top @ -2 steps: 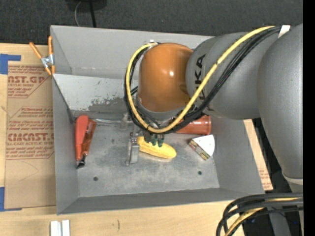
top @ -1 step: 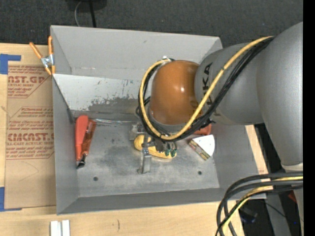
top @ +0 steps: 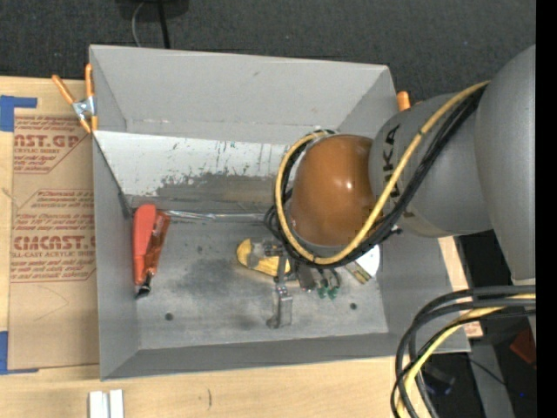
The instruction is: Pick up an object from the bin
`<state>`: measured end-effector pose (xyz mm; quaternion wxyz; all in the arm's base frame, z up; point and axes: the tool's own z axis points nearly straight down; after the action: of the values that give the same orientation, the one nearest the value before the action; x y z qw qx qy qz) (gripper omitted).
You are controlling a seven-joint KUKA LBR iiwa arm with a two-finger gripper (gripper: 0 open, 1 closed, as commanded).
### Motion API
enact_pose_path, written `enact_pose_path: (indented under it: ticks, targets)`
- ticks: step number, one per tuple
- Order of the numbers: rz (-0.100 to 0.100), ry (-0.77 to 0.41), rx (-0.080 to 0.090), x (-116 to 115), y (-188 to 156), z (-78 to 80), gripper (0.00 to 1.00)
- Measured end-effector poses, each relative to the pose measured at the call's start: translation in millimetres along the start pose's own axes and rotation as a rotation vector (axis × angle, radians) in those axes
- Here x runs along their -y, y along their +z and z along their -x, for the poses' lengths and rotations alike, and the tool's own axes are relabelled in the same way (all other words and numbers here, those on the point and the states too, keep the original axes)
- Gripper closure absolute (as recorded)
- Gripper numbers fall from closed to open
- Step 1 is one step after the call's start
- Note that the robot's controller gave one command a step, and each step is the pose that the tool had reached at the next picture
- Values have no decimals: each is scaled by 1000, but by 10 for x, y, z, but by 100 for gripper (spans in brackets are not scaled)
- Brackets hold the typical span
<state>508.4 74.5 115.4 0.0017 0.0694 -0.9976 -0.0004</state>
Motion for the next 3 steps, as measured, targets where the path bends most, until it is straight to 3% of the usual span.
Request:
enact_pose_path:
  ticks: [1,2,3]
  targets:
    - [1,-176,5,307,-8,-11,0]
    - [2,-448,0,423,-329,-155,0]
    - [0,-613,5,509,-573,-172,0]
